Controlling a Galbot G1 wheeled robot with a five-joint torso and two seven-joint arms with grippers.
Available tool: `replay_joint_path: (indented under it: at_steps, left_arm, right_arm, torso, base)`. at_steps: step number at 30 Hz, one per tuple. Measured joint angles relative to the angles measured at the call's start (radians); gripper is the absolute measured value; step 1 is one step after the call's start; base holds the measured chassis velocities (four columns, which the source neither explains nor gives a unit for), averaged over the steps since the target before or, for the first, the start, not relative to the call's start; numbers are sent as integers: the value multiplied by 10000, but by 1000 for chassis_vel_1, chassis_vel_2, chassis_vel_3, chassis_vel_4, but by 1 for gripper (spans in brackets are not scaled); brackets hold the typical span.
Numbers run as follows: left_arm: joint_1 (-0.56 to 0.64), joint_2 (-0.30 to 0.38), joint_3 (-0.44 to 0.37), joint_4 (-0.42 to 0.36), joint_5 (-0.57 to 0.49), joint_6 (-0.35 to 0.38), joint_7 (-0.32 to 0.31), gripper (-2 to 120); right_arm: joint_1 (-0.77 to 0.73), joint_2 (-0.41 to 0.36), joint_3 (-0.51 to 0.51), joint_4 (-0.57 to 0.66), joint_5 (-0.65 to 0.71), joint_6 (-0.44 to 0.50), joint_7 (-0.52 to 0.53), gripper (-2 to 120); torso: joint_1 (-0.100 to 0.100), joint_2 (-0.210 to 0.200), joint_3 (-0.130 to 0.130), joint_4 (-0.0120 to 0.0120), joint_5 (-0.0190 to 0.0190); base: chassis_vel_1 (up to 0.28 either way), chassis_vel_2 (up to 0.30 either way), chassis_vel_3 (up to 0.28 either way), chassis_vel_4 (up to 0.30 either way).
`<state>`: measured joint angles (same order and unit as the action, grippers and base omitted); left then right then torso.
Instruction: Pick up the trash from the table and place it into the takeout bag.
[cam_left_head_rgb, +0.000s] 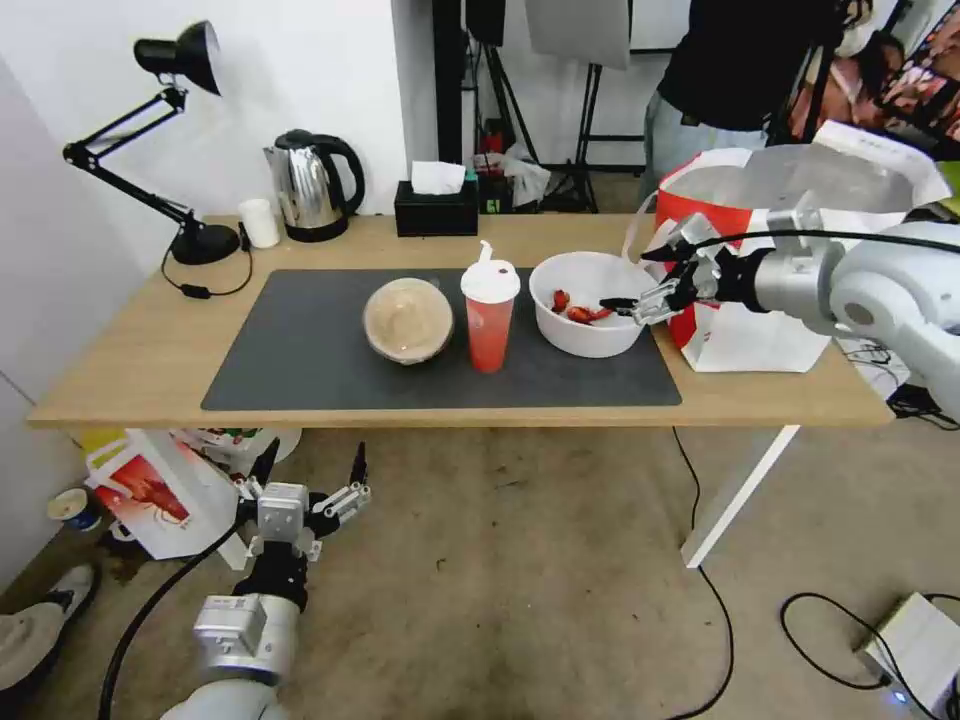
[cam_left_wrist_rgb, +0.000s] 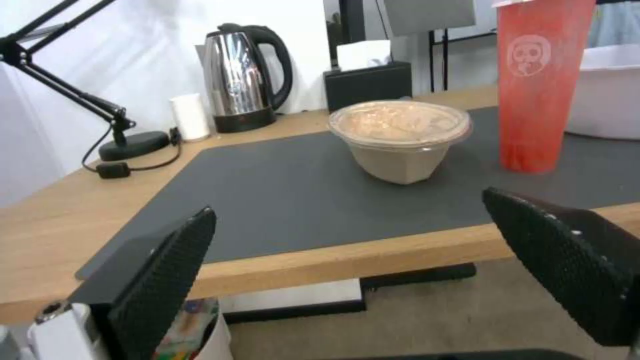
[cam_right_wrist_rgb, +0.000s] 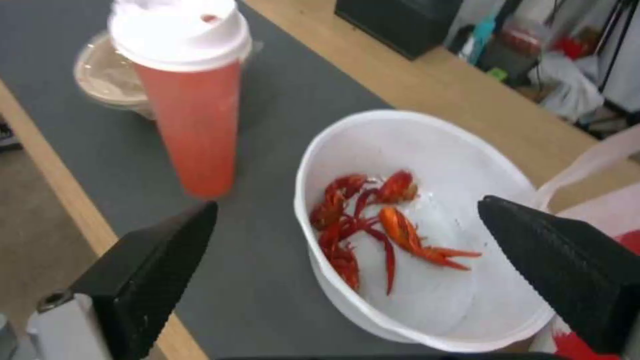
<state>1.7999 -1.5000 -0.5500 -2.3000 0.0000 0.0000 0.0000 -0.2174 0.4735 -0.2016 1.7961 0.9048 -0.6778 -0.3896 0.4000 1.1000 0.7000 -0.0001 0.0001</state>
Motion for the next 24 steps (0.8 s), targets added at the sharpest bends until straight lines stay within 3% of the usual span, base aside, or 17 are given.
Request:
replay_joint_path:
  at_steps: [6, 24]
  left_arm:
    - [0, 0, 0, 0, 0, 0, 0, 100]
    - [0, 0, 0, 0, 0, 0, 0, 100]
  right_arm:
    - [202, 631, -222, -1052, -500, 30, -269, 100]
    - [903, 1581, -1264, -2294, -1409, 180, -916, 100]
  torso:
    - [1, 0, 0, 2, 0]
    - [1, 0, -1, 2, -2]
  base:
    - [0, 0, 0, 0]
    - [0, 0, 0, 0]
